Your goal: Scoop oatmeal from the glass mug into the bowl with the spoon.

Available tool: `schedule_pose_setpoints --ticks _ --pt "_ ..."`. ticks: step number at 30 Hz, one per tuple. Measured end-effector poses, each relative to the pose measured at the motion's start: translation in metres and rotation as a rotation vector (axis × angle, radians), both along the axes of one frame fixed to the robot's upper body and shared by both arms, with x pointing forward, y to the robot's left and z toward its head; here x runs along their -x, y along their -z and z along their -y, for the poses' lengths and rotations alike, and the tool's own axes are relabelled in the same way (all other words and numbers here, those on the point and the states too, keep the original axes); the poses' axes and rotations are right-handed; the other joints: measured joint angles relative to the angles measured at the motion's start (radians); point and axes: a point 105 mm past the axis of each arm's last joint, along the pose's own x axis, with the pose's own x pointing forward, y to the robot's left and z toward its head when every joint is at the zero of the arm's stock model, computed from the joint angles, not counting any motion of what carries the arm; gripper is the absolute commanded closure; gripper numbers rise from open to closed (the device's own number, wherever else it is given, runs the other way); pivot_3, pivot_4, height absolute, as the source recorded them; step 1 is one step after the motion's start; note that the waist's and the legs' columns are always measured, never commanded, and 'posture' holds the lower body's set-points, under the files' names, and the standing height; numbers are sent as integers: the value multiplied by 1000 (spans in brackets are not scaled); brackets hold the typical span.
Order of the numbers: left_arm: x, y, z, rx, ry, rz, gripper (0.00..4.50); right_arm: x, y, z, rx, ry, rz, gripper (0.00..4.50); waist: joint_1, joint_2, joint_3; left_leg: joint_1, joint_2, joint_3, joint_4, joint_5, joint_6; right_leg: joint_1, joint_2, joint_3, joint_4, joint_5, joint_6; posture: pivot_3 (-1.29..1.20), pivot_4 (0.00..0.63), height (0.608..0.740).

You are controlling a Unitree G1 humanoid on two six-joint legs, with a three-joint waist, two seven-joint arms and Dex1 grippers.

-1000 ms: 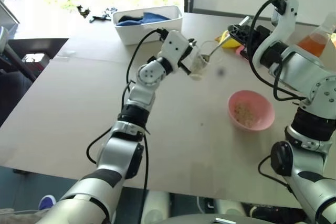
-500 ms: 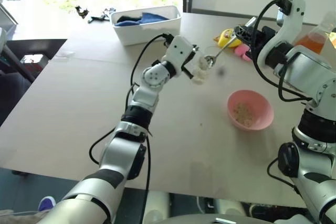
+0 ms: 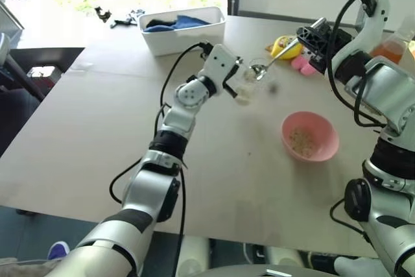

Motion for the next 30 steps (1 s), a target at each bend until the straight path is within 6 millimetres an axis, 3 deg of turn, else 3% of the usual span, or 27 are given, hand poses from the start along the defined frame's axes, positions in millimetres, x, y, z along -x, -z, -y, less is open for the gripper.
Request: schedule_pose_setpoints --ticks 18,30 --pt "4 -2 43 -28 98 4 4485 20 17 54 -186 146 -102 4500 3 0 0 0 0 0 0 0 1 0 0 1 0 0 0 0 150 740" --pt "6 1 63 -35 149 3 4485 36 22 70 -256 189 -122 4500 4 0 0 0 0 1 0 -1 1 0 0 1 -1 0 0 0 150 740"
